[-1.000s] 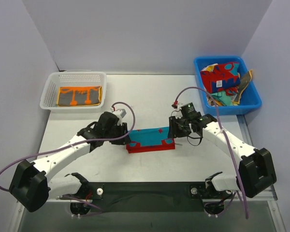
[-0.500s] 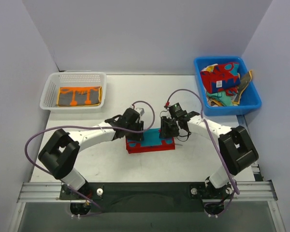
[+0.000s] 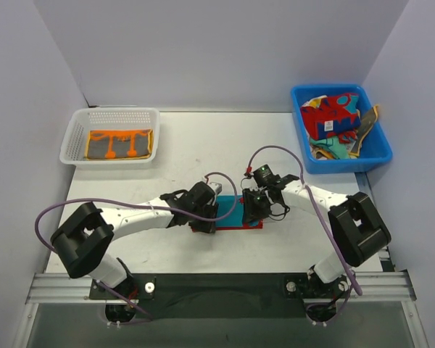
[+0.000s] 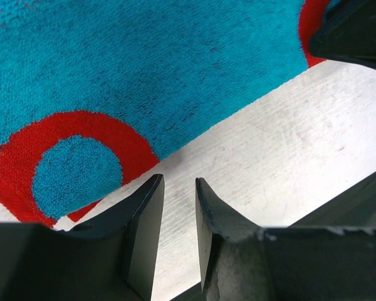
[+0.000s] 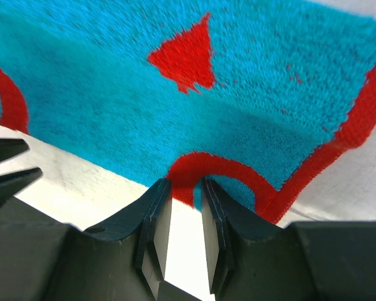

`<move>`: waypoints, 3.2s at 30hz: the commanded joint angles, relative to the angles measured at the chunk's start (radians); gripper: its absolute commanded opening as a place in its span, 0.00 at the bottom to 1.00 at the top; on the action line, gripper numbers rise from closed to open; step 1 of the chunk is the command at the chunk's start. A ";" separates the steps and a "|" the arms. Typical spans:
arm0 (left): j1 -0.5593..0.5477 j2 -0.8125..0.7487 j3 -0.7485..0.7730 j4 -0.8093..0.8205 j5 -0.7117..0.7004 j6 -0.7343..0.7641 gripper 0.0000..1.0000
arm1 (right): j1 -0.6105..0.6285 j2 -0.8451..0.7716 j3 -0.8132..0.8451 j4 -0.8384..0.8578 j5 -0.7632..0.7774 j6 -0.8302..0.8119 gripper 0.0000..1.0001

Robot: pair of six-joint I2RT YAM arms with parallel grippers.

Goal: Fold and stack the towels
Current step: Fold the towel, then smooth out wrinkles on the folded towel

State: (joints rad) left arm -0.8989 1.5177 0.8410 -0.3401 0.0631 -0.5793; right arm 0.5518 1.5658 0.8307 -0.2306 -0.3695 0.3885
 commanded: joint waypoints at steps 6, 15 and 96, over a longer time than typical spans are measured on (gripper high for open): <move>-0.018 -0.151 0.001 0.003 -0.124 -0.095 0.38 | 0.016 0.028 -0.050 -0.059 -0.003 -0.045 0.26; 0.038 -0.185 -0.146 0.191 -0.256 -0.293 0.34 | 0.016 0.023 -0.077 -0.052 0.017 -0.048 0.25; 0.069 -0.033 -0.370 0.656 -0.212 -0.398 0.27 | -0.027 0.103 -0.574 1.559 0.225 0.541 0.82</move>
State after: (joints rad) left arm -0.8360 1.5127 0.5003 0.3550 -0.1410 -0.9417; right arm 0.5884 1.6367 0.3046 1.2495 -0.1658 0.9104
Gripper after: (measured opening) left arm 0.272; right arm 0.825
